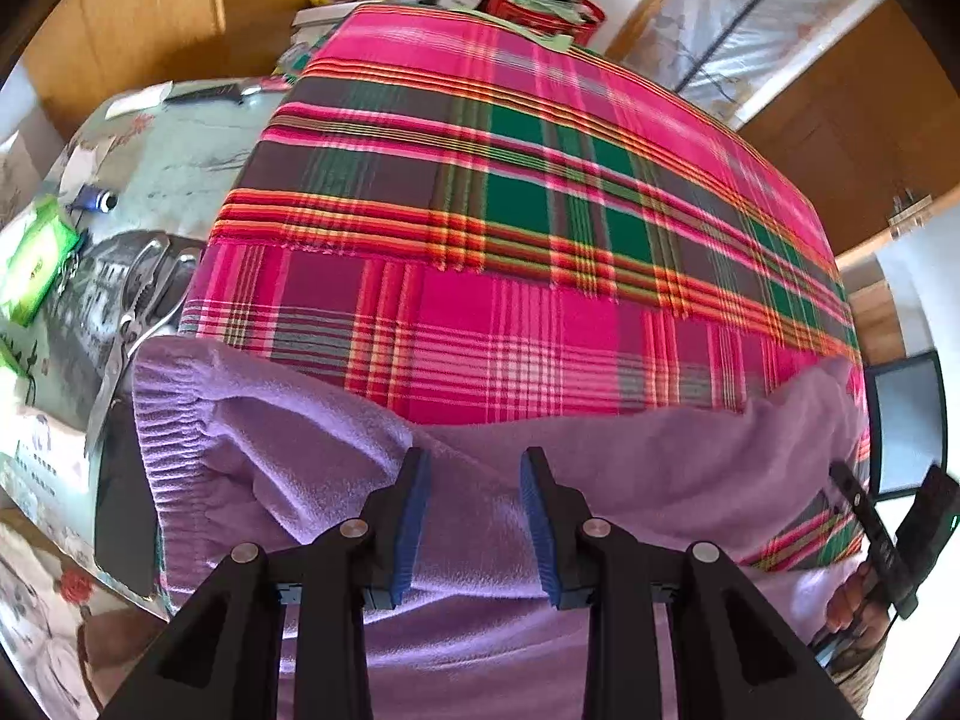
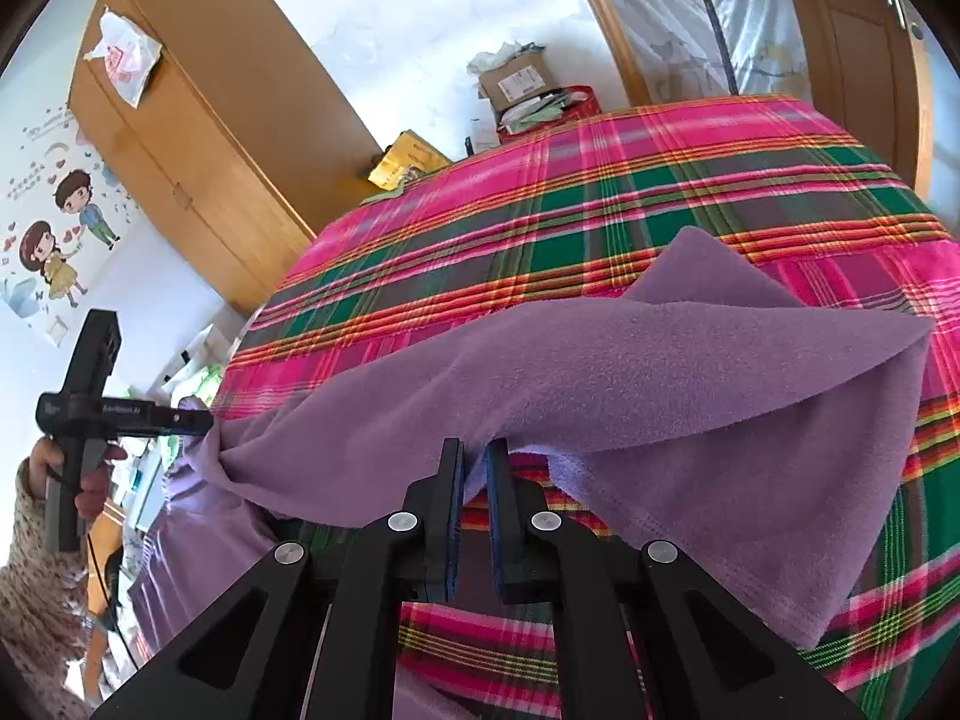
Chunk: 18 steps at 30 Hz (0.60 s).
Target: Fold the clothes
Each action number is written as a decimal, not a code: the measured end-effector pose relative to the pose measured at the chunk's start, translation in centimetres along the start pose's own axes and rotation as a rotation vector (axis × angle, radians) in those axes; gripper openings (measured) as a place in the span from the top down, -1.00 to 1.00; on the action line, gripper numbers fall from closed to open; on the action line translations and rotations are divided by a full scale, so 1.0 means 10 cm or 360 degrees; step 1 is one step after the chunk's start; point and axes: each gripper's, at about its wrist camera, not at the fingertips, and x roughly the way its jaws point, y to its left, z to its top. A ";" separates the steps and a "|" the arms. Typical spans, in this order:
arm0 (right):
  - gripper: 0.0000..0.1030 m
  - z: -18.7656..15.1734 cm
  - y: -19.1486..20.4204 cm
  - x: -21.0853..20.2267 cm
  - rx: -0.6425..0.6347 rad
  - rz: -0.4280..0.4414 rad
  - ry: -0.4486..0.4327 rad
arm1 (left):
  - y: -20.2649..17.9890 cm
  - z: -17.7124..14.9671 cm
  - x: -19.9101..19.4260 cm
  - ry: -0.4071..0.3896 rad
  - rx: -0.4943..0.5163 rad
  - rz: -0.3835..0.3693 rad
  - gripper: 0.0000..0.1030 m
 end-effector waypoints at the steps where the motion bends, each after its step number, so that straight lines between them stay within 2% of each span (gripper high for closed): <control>1: 0.85 0.00 0.01 -0.02 -0.0010 -0.0002 -0.0010 | 0.00 0.01 0.02 0.0018 -0.0012 0.0009 0.38; 8: 0.86 0.04 0.08 -0.11 -0.0046 -0.0004 -0.0075 | -0.01 -0.01 0.14 0.0098 -0.0083 0.0023 0.40; 10: 0.86 0.06 0.11 -0.13 -0.0065 -0.0009 -0.0097 | 0.00 -0.01 0.14 0.0098 -0.0099 0.0016 0.61; 11: 0.86 0.07 0.13 -0.13 -0.0077 -0.0015 -0.0105 | 0.01 0.00 0.14 0.0098 -0.0105 0.0015 0.79; 14: 0.86 0.12 0.18 -0.13 -0.0112 -0.0029 -0.0130 | 0.04 -0.03 0.09 0.0048 -0.0115 -0.0008 0.98; 18: 0.86 0.23 0.23 -0.13 -0.0142 -0.0045 -0.0177 | 0.06 -0.03 -0.04 -0.0082 -0.0120 -0.0034 1.00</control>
